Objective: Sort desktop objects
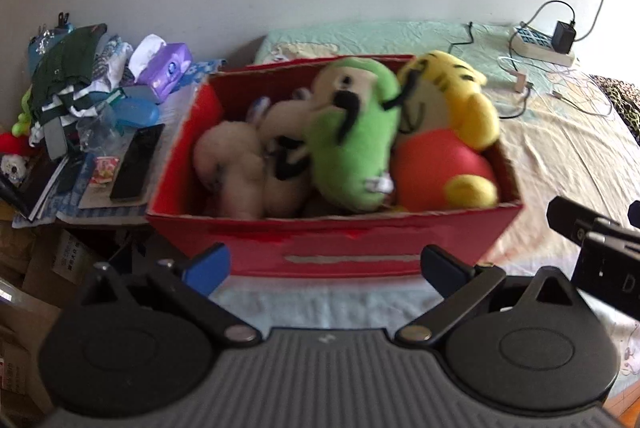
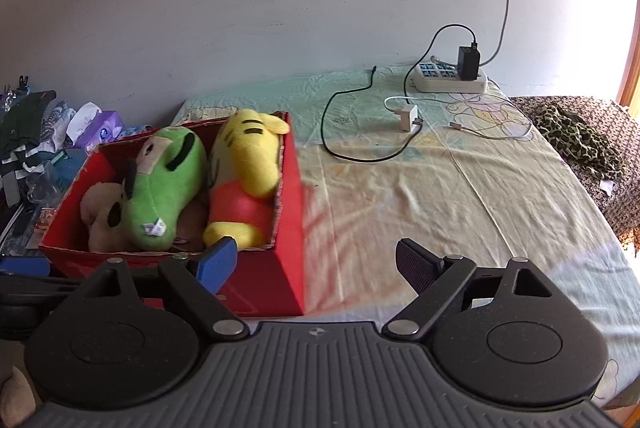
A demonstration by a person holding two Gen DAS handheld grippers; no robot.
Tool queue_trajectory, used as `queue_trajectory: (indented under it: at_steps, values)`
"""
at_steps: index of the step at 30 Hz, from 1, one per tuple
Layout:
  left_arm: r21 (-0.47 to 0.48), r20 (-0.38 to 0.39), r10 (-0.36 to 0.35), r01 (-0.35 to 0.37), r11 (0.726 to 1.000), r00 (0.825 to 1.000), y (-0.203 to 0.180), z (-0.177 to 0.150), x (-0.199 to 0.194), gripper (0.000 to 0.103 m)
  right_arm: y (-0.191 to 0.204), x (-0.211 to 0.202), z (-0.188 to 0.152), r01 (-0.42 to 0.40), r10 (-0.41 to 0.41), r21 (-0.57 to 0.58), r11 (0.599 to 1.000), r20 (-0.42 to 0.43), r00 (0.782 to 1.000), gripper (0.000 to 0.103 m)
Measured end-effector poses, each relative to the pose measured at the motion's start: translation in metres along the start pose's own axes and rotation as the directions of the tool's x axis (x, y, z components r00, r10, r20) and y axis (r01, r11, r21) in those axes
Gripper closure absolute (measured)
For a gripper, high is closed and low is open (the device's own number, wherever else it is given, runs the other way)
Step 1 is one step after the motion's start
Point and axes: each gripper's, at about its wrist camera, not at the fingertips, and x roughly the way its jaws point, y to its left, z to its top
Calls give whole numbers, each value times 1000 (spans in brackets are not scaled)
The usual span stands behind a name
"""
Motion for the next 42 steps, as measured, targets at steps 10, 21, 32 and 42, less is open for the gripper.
queue_trajectory:
  at_steps: [10, 21, 32, 42]
  values:
    - [45, 17, -6, 5, 999, 1000, 56, 5, 11, 2, 56, 0, 2, 80, -81, 31, 996, 19, 997, 14]
    - [34, 35, -13, 12, 999, 999, 85, 23, 21, 2, 80, 0, 12, 121, -120, 81, 989, -13, 993, 14]
    - [-15, 41, 10, -10, 1000, 999, 108, 44, 26, 2, 99, 10, 33, 118, -118, -41, 992, 5, 993, 15]
    - [-65, -20, 2, -3, 998, 1000, 107, 42, 42, 2, 88, 34, 40, 77, -80, -58, 995, -49, 996, 18]
